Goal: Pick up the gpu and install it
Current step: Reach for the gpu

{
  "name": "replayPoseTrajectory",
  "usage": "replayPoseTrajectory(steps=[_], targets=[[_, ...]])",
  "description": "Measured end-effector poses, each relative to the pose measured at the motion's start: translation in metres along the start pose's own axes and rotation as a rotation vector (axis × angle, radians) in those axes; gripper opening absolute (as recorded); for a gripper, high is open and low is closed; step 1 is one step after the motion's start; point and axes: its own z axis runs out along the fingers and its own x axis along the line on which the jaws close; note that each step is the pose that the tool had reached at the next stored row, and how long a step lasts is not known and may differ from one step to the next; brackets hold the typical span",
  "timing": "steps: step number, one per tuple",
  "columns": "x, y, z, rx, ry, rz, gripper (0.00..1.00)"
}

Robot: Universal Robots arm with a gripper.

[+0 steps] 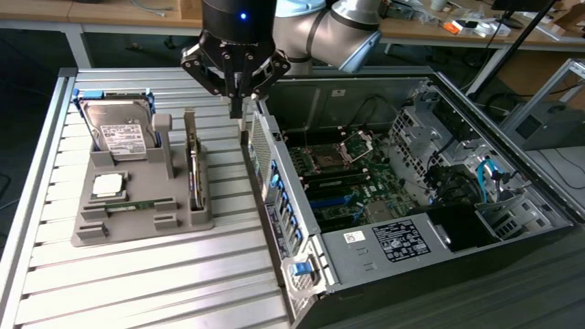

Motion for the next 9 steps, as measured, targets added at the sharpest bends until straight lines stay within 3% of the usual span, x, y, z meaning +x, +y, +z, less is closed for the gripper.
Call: replayPoseTrajectory(steps=[9], targets=[[0.0035, -0.0003, -0.0001, 0.0001, 0.0001, 0.0, 0.11]])
